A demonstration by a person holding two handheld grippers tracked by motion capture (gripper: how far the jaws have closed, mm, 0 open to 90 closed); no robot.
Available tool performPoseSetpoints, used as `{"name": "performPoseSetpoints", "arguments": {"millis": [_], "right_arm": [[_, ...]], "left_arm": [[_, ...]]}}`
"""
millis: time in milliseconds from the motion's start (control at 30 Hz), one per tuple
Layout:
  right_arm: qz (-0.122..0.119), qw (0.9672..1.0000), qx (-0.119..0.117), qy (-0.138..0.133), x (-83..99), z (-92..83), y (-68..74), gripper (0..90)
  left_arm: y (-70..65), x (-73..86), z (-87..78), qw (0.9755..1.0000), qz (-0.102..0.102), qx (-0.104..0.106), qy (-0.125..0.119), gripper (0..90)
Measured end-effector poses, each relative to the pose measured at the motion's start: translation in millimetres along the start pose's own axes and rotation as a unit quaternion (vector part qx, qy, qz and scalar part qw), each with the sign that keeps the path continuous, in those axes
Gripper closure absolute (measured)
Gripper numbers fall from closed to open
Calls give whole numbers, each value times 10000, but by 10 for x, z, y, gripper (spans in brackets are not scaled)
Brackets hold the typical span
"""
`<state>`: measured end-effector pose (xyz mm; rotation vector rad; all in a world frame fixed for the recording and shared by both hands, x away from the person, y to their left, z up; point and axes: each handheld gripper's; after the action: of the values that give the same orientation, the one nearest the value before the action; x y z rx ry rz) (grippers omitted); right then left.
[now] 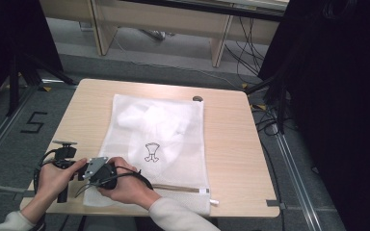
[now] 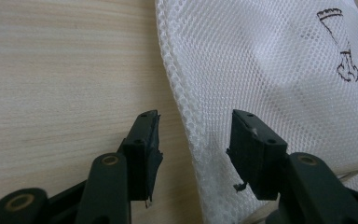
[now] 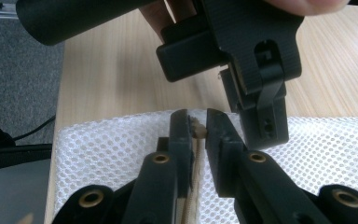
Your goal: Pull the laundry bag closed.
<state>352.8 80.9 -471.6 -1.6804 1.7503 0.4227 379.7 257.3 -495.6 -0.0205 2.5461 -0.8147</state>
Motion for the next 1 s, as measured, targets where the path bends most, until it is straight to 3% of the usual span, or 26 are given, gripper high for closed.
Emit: {"name": "performPoseSetpoints", "arguments": {"millis": [200, 467, 500, 633, 800, 867, 1000], "right_arm": [[-13, 10000, -1, -13, 1, -7, -5, 820], [1, 10000, -1, -31, 9, -13, -6, 819], [147, 9999, -37, 37, 7, -20, 17, 819], [123, 9999, -1, 21, 12, -20, 9, 819], [93, 10000, 5, 24, 15, -21, 0, 819], [96, 10000, -3, 23, 17, -19, -1, 819], [98, 9999, -39, 72, 32, -15, -4, 819]], "left_arm": [[-32, -2, 52, 9999, -96, 83, 106, 575], [-42, -3, 62, 9997, -80, 107, 222, 654], [-40, -3, 60, 9996, -83, 104, 236, 663], [-37, -4, 53, 9995, -95, 110, 293, 690], [-42, -5, 40, 9994, -75, 107, 314, 755], [-39, -8, 27, 9993, 23, 101, 347, 793], [-59, -8, 14, 9995, -8, 162, 255, 835]]}}
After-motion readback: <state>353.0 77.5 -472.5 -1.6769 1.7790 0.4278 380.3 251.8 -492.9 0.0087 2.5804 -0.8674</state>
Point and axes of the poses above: each handheld gripper's, and its own axes: z roughly forward along the jaws, x roughly out of its underside, y roughly to its left, and after that the axes turned 4 degrees about -z, right-handed
